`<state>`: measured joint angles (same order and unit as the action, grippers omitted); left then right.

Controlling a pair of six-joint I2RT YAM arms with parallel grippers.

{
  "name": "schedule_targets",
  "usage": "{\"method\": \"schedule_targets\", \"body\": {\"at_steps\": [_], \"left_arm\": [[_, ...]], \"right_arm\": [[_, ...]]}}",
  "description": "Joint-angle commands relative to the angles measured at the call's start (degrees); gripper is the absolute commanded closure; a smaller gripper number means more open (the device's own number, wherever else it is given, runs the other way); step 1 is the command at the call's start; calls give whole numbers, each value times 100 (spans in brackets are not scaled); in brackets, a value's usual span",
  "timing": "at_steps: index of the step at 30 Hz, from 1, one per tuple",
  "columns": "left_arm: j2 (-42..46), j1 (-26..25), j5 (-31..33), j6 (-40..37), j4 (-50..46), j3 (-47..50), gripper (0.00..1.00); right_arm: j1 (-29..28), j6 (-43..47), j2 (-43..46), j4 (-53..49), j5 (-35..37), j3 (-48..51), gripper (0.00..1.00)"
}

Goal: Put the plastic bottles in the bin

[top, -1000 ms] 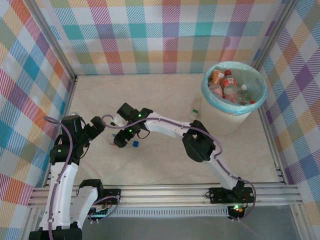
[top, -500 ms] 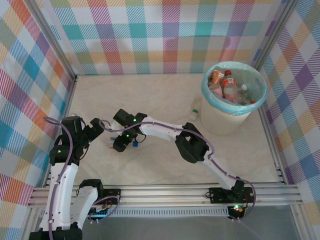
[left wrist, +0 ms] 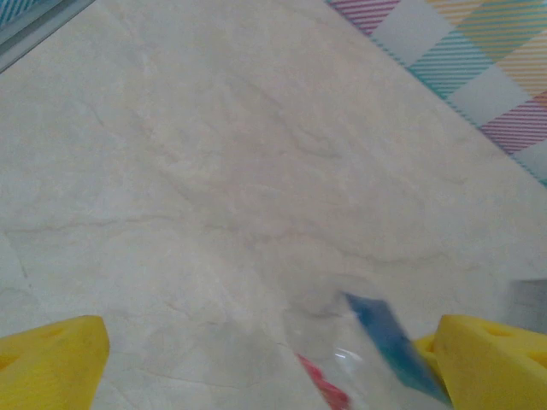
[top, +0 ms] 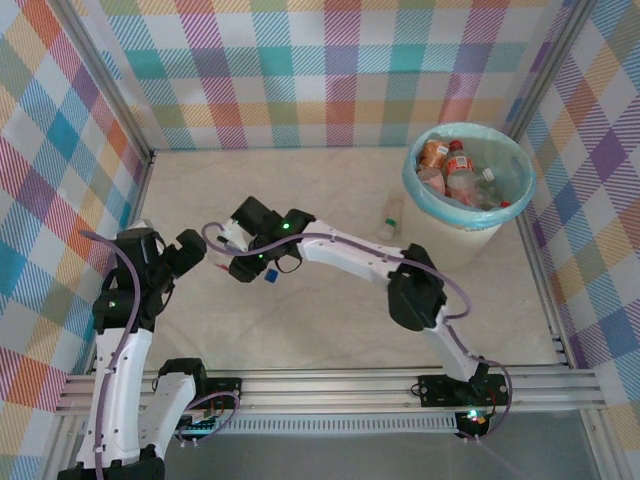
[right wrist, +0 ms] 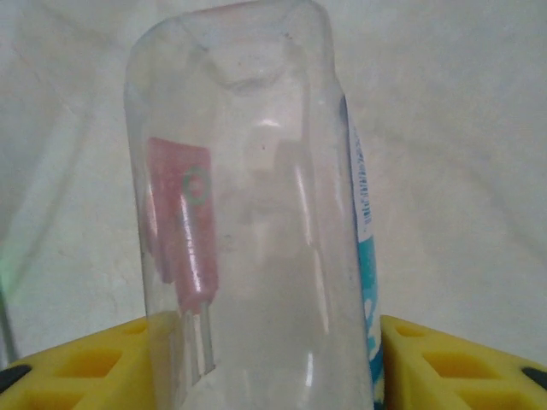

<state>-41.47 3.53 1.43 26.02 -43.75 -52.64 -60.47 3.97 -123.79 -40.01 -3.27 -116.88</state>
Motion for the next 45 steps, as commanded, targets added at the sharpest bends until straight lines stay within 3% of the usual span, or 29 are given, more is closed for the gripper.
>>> {"method": "schedule_targets", "body": {"at_steps": [1, 9, 15, 23, 26, 30, 41, 45], "left_arm": [[-107, 70, -274, -145, 138, -305, 7], [-717, -749, -235, 52, 973, -562, 12], [-1600, -2417, 435, -331, 1247, -1374, 12], [-3021, -4139, -9, -1179, 1726, -2732, 12], [-3442, -4442, -161, -1238, 1798, -3014, 12], [-3725, -4650, -279, -1249, 1929, -3129, 11], [-4026, -4659, -413, -1292, 1751, -3221, 10], [-4040, -4659, -355, -1275, 1704, -3226, 9]], "right_arm": [[34, 113, 882, -98, 501, 228, 46], [802, 572, 2428, -680, 1706, 602, 47], [1924, 530, 3646, -534, 2434, 1027, 48], [3676, 1027, 5059, 754, 3420, 2221, 53], [4384, 992, 5201, 799, 3401, 2363, 53], [4906, 983, 5234, 946, 3461, 2655, 54], [5509, 1001, 5261, 1757, 3611, 3817, 44], [5558, 932, 5129, 1699, 3579, 3776, 24]]}}
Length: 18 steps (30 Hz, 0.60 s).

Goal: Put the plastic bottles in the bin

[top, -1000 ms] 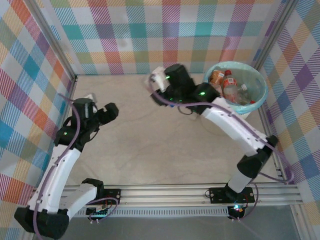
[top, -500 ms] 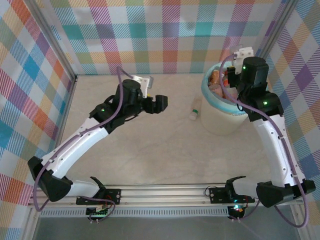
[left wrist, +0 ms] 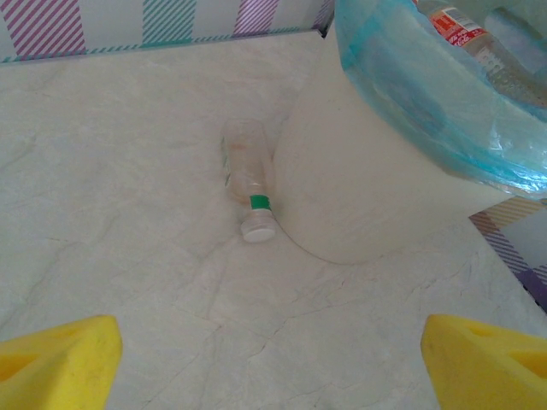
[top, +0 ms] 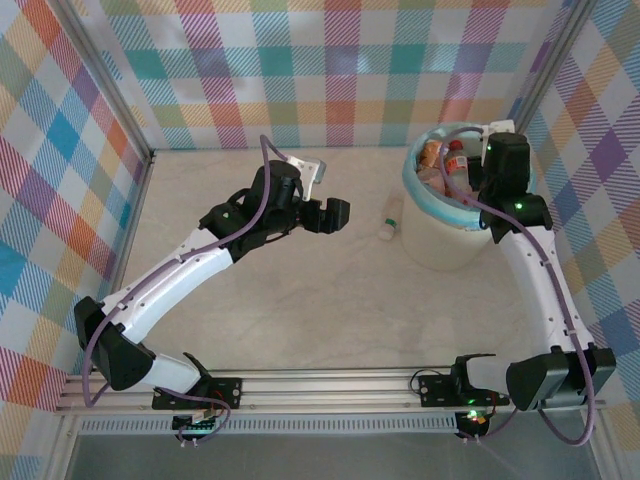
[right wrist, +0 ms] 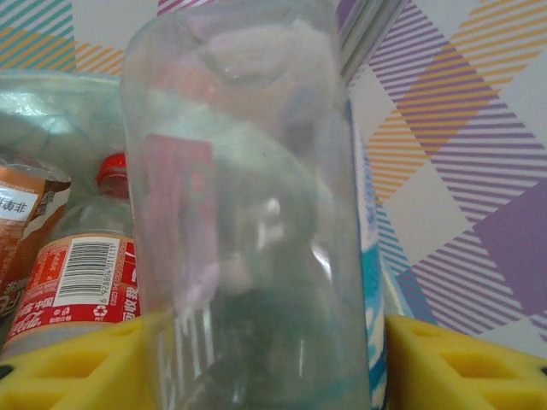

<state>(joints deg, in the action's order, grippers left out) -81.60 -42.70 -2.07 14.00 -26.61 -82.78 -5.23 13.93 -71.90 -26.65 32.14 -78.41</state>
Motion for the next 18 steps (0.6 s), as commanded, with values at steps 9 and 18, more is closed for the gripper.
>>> {"method": "schedule_targets", "body": {"at_steps": [9, 18], "left_arm": [[-375, -28, 471, 15, -379, -487, 7], [-1956, 0, 216, -151, -951, -1802, 9]], "right_arm": [[32, -947, 451, -384, -723, -525, 18], [23, -2201, 1228, -1276, -2466, -549, 25]]}}
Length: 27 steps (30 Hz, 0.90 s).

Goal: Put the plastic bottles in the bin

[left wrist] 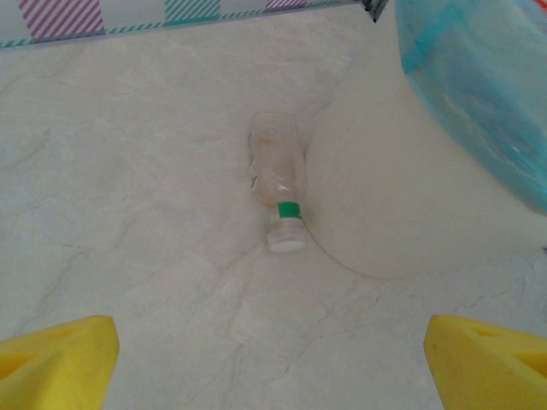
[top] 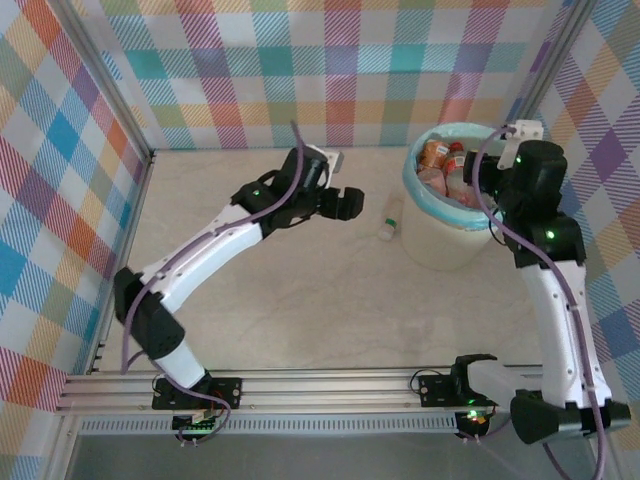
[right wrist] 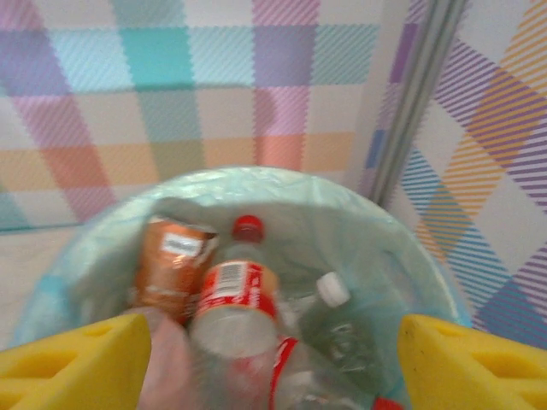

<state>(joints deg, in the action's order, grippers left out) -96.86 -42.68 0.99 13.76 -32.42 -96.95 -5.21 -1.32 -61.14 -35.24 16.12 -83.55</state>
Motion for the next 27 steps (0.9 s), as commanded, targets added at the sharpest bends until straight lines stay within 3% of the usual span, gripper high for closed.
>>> {"method": "schedule_targets", "body": {"at_steps": [1, 8, 27], "left_arm": [[-656, 12, -128, -123, -440, -559, 9], [-1748, 140, -380, -91, -452, -1324, 13], [-4558, 283, -1881, -62, -688, -3516, 24]], "right_arm": [[24, -805, 226, -452, -1086, 40, 26], [-6, -1022, 505, -239, -1891, 570, 28], [-4, -422, 551, 194, -1863, 843, 27]]}}
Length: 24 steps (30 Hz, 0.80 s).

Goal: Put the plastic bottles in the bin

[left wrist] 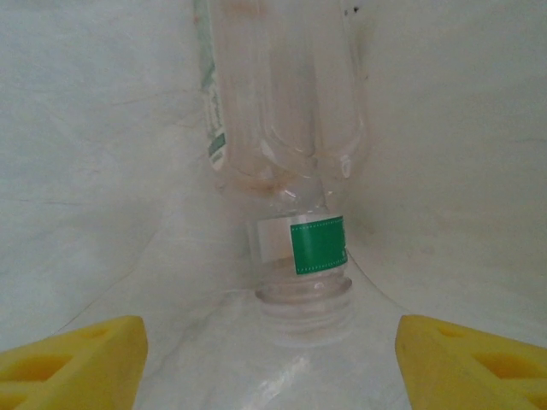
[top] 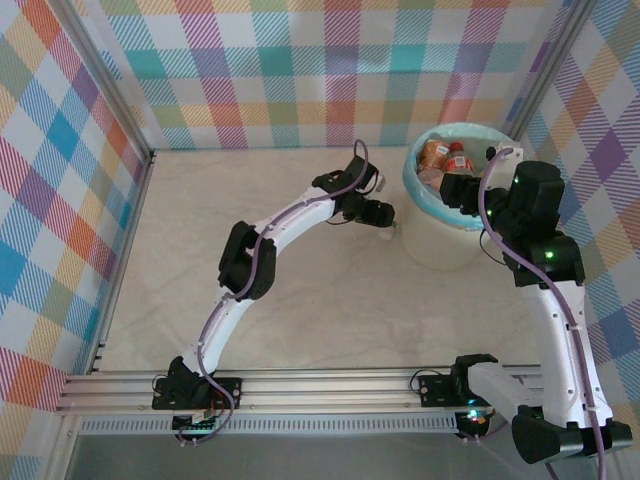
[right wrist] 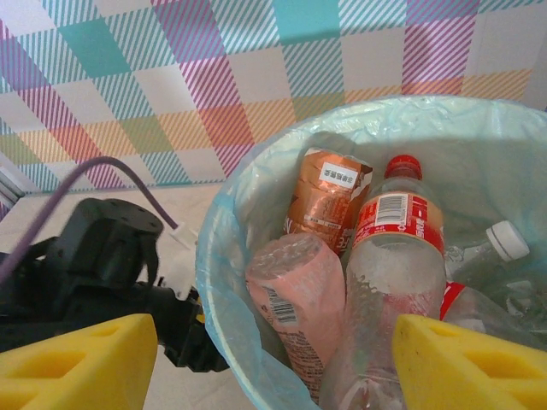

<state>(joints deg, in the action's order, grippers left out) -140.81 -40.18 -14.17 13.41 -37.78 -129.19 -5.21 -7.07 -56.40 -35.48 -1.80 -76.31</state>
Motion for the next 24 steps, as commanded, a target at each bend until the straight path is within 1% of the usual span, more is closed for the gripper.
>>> {"method": "schedule_targets", "body": {"at_steps": [1, 7, 10, 17, 20, 23, 24], "left_arm": [[-247, 36, -391, -14, -150, -339, 24], [-651, 37, -402, 47, -151, -512, 27], [-765, 37, -486, 91, -122, -563, 31], [-979, 39, -662, 197, -103, -678, 33], [-992, 37, -658, 195, -54, -696, 41], [-975, 37, -607, 184, 7, -733, 44], [-982, 39, -587, 172, 5, -756, 47]], "right_arm": [[-5, 177, 68, 238, -59, 145, 27], [-7, 230, 40, 280, -48, 213, 26], [-6, 276, 25, 290, -25, 232, 26], [-4, 290, 32, 297, -39, 322, 25], [-6, 320, 63, 262, -14, 353, 25], [-6, 329, 94, 253, -4, 367, 25], [-6, 329, 107, 248, -4, 370, 25]]}}
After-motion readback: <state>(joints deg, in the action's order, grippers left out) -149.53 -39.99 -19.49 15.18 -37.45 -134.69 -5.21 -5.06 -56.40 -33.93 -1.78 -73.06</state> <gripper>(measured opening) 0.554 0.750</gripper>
